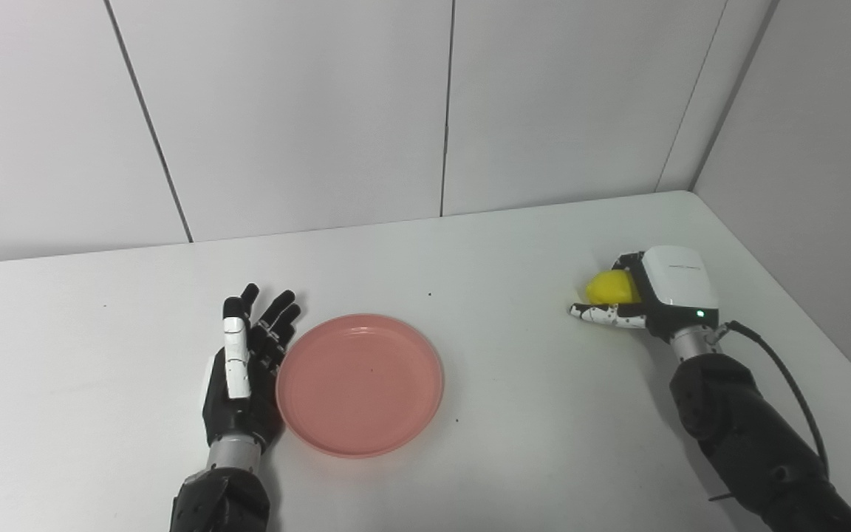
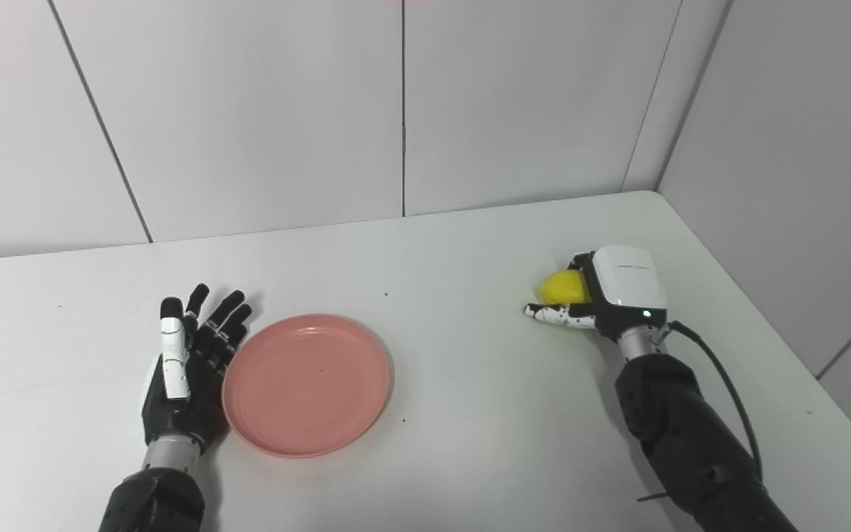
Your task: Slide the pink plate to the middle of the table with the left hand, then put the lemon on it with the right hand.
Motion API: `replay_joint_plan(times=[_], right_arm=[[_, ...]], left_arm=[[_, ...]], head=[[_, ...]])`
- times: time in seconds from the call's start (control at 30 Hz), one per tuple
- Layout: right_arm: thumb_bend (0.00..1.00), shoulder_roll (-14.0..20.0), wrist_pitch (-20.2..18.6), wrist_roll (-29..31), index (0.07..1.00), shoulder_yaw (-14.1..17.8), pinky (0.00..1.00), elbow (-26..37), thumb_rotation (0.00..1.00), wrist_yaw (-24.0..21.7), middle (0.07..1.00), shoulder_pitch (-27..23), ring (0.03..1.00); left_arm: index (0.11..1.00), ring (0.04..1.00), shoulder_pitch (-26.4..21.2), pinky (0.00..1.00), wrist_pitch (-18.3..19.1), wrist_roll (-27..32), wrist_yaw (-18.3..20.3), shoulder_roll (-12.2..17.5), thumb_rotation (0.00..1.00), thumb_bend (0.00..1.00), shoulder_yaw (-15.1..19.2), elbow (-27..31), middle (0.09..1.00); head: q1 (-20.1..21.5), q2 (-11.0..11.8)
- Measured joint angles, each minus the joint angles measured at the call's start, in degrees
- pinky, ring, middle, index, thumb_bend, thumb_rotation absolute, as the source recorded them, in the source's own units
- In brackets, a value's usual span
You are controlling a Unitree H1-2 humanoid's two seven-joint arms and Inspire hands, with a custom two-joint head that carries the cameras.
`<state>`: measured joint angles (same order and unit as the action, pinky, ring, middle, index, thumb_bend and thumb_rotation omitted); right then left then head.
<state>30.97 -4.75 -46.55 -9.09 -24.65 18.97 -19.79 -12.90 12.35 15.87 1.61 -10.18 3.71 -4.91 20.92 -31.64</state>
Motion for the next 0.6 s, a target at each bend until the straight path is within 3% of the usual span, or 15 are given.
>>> replay_joint_plan(times=[0.13, 0.33, 0.5, 0.6], right_arm=[[0.52, 0.02, 0.36, 1.13, 0.295, -0.13, 0.15, 1.51, 0.53, -1.23, 0.261, 0.21, 0.202], [0.51, 0.40, 1.58, 3.65, 0.262, -0.08, 0.12, 3.80, 0.50, -3.04, 0.234, 0.17, 0.173], [0.52, 1.45, 5.08, 3.94, 0.240, -0.11, 0.11, 5.23, 0.53, -3.09, 0.220, -0.64, 0.160], [0.51, 1.39, 5.34, 3.91, 0.229, -0.13, 0.10, 6.71, 0.49, -3.09, 0.209, -0.69, 0.147]], left_arm=[[0.952, 0.863, -0.01, 0.99, 0.00, -0.18, 0.00, -0.01, 0.82, 0.78, -0.28, 0.01, 0.828], [0.934, 0.862, 0.00, 0.98, -0.24, -1.70, -0.15, -0.06, 0.80, 0.80, -0.90, -0.03, 0.839], [0.925, 0.859, 0.00, 0.96, -0.38, -2.14, -0.89, -0.13, 0.79, 0.80, -1.10, -0.02, 0.834], [0.920, 0.844, 0.00, 0.95, -0.54, -2.60, -1.34, -0.16, 0.78, 0.81, -1.43, -0.05, 0.827]], head=[[-0.44, 0.00], [-2.72, -0.09], [-3.78, -0.09], [-5.45, -0.09]])
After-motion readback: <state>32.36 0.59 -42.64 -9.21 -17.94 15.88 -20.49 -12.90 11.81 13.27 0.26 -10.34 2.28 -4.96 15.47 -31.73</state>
